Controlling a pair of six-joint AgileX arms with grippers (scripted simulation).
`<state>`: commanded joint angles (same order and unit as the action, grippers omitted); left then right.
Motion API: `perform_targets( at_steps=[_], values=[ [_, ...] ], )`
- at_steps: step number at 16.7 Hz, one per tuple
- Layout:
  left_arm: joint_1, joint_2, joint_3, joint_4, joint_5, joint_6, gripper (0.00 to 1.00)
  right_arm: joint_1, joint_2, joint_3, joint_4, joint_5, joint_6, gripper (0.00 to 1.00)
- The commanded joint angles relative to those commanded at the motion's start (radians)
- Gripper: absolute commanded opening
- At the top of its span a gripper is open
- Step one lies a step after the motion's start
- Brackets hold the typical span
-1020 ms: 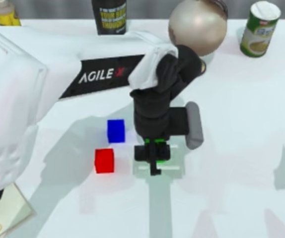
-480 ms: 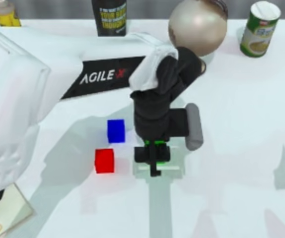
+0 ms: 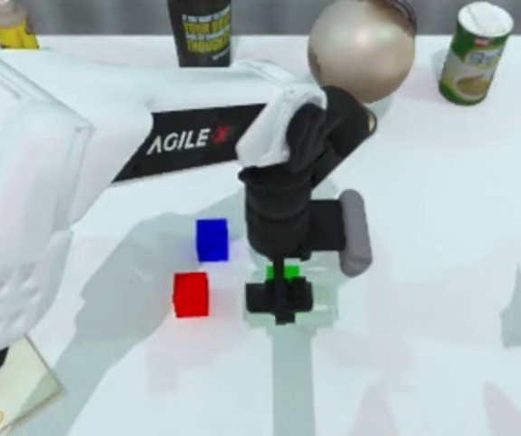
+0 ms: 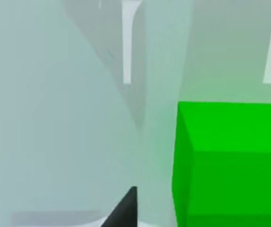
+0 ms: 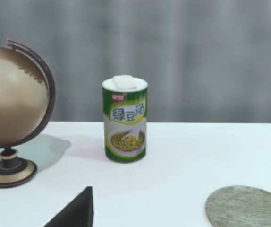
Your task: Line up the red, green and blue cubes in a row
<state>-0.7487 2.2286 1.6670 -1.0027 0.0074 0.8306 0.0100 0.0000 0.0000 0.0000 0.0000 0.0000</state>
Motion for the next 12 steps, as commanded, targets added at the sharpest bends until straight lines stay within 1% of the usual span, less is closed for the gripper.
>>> perform_targets(
  at_steps=[1,10,12],
  values=[
    [0.000,0.000,0.000,0.000,0.000,0.000,1.00,0.000,0.000,0.000,0.000,0.000,0.000,1.00],
    [0.002,-0.001,0.004,-0.004,0.000,0.001,1.00,0.000,0.000,0.000,0.000,0.000,0.000,1.00],
    [0.005,-0.009,0.039,-0.041,-0.002,0.001,1.00,0.000,0.000,0.000,0.000,0.000,0.000,1.00]
  ],
)
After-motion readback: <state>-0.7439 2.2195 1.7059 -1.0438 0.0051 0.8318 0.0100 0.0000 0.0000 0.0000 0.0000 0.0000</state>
